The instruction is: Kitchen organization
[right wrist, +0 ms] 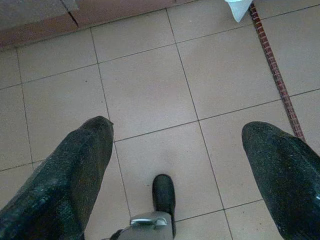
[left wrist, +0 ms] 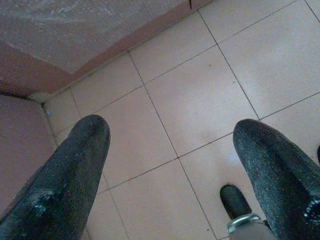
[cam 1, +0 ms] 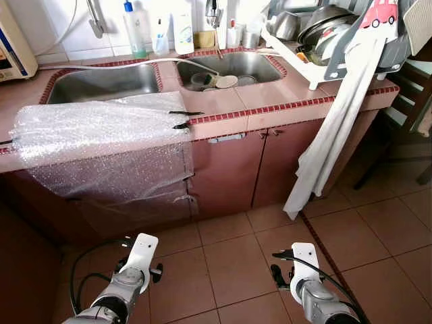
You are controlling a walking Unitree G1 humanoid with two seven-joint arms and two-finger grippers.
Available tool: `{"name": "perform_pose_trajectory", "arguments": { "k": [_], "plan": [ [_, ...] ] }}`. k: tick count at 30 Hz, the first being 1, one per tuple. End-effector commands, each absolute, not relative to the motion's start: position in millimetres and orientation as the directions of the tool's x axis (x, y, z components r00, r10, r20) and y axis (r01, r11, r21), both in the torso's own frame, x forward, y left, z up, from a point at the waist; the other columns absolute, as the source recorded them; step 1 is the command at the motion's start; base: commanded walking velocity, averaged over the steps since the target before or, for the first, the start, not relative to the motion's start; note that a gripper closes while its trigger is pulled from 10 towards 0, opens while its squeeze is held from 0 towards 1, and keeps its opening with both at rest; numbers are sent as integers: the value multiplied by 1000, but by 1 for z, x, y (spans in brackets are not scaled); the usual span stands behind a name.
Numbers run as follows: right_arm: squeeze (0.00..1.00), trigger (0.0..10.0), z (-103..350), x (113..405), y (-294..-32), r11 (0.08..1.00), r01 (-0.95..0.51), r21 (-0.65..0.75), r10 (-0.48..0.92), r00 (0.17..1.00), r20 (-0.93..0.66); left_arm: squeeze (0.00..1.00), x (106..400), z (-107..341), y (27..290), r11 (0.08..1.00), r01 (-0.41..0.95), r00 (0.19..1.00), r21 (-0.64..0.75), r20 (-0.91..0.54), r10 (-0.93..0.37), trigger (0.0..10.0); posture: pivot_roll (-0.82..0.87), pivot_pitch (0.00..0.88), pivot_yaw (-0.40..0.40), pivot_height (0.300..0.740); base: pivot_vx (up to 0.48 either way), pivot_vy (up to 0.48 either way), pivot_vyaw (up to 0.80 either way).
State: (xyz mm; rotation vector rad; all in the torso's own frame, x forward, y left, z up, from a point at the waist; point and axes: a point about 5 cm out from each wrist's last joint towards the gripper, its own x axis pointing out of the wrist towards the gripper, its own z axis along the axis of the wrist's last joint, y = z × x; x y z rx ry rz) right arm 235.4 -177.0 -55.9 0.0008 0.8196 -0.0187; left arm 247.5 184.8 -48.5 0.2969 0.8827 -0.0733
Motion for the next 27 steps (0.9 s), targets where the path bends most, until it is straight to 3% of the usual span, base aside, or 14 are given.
{"name": "perform_pose_trajectory", "arguments": {
  "k": [1,17,27],
  "plan": [
    [0,10000,-57,234,-177,1000,25,-4,-20,675,-738,0,247,-48,188,953,187,639,239,-766,67,10000,-18,0,57,740,0,0,-781],
    [0,10000,-57,234,-177,1000,31,1,-20,677,-736,0,245,-49,190,951,188,636,246,-768,73,10000,-20,0,62,740,0,0,-781],
    [0,10000,-58,232,-177,999,32,2,-21,675,-737,0,244,-50,189,951,191,636,244,-768,69,10000,-22,0,61,740,0,0,-96]
  ]
}}
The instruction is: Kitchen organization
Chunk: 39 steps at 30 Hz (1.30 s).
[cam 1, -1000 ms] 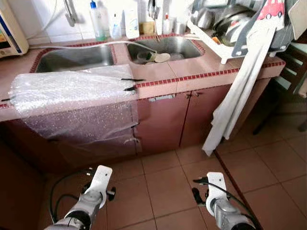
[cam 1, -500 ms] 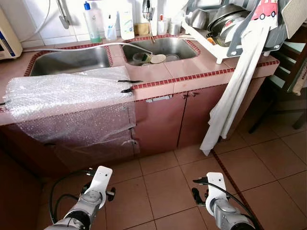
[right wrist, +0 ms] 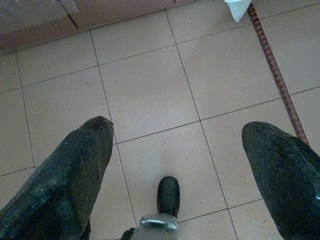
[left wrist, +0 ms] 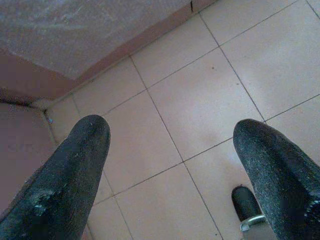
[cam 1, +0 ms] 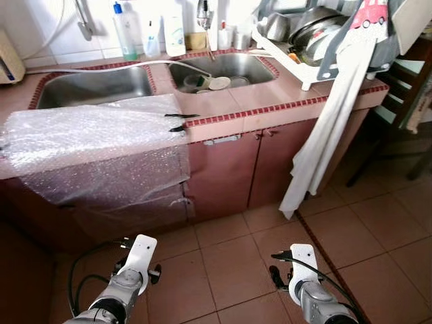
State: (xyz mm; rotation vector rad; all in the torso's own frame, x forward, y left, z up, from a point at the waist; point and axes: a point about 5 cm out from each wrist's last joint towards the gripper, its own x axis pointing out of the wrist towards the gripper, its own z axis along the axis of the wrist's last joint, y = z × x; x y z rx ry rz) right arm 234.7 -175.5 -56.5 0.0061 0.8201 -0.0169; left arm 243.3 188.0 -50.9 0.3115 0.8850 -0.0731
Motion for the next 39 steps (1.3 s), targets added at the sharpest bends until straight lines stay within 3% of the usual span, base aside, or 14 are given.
{"name": "perform_pose_trajectory", "arguments": {
  "k": [1,12,23,39],
  "plan": [
    [0,10000,-58,232,-177,999,32,2,-21,675,-737,0,244,-50,189,951,191,636,244,-768,69,10000,-22,0,61,740,0,0,-481],
    [0,10000,-58,232,-177,999,34,0,-23,673,-739,0,245,-50,189,946,204,639,253,-767,67,10000,-23,0,62,740,0,0,-775],
    [0,10000,-59,231,-178,999,42,2,-27,671,-741,0,259,-39,186,907,259,696,333,-715,65,10000,-25,0,63,740,0,0,-773],
    [0,10000,-60,229,-180,999,31,-10,-28,667,-744,0,259,-39,182,903,275,694,329,-718,50,10000,-32,0,63,740,0,0,0]
  ]
}}
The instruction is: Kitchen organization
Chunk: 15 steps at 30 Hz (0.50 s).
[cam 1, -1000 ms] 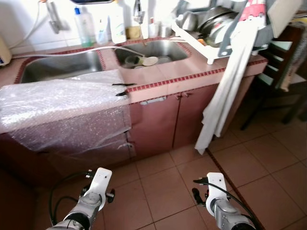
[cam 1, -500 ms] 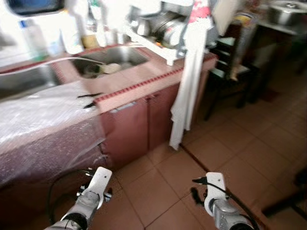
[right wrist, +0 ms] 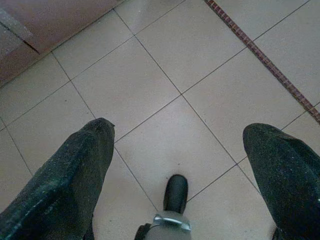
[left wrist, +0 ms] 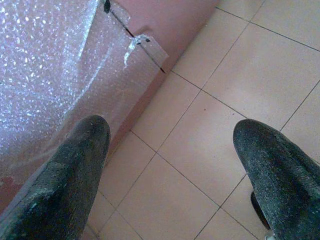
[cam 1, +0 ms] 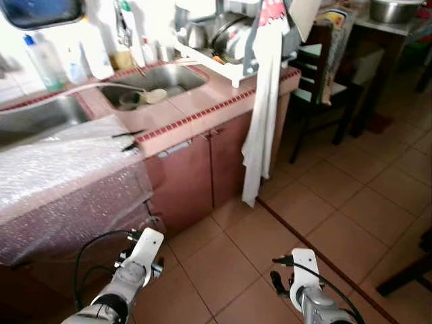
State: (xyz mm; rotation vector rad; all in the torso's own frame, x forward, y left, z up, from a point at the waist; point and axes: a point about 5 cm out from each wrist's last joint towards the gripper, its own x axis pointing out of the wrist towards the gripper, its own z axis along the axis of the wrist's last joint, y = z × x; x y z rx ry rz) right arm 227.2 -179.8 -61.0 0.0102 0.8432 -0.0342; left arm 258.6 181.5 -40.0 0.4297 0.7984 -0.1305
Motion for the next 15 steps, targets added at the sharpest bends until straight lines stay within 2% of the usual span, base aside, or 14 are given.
{"name": "perform_pose_trajectory", "arguments": {
  "k": [1,15],
  "plan": [
    [0,10000,-60,229,-180,999,31,-10,-28,667,-744,0,259,-40,182,903,276,694,328,-719,49,10000,-32,0,63,740,0,0,0],
    [0,10000,-60,228,-180,999,30,-14,-31,666,-746,0,259,-40,181,911,269,686,312,-726,46,10000,-34,0,62,740,0,-258,0]
  ]
}}
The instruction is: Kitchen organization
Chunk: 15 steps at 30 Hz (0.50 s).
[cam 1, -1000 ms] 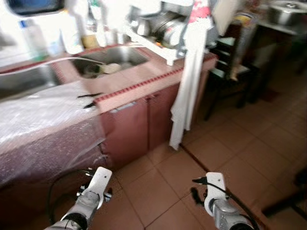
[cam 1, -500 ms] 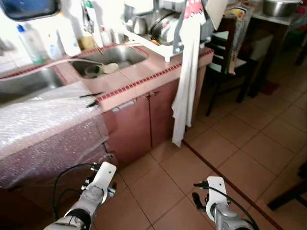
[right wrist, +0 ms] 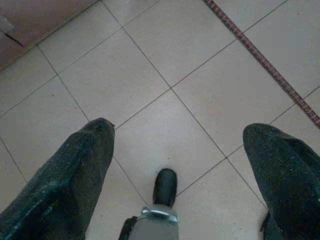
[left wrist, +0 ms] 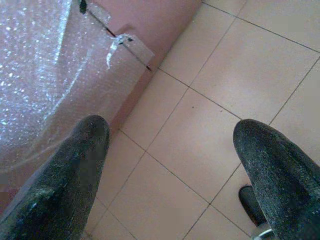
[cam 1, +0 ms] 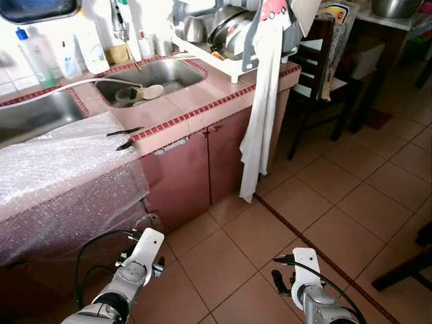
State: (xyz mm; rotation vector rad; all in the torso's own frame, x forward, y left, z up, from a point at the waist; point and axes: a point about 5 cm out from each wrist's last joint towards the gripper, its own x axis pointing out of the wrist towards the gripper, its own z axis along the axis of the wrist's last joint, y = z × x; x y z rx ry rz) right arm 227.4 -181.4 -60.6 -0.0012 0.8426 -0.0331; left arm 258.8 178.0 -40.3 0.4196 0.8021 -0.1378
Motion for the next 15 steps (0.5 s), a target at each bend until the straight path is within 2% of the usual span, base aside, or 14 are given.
{"name": "perform_pose_trajectory", "arguments": {
  "k": [1,15],
  "plan": [
    [0,10000,-60,228,-180,999,31,-14,-31,666,-746,0,259,-40,181,912,268,686,311,-726,46,10000,-34,0,62,740,0,-292,0],
    [0,10000,-60,229,-179,999,36,-10,-31,667,-745,0,259,-40,181,914,262,686,309,-726,48,10000,-35,0,65,740,0,-315,0]
  ]
}}
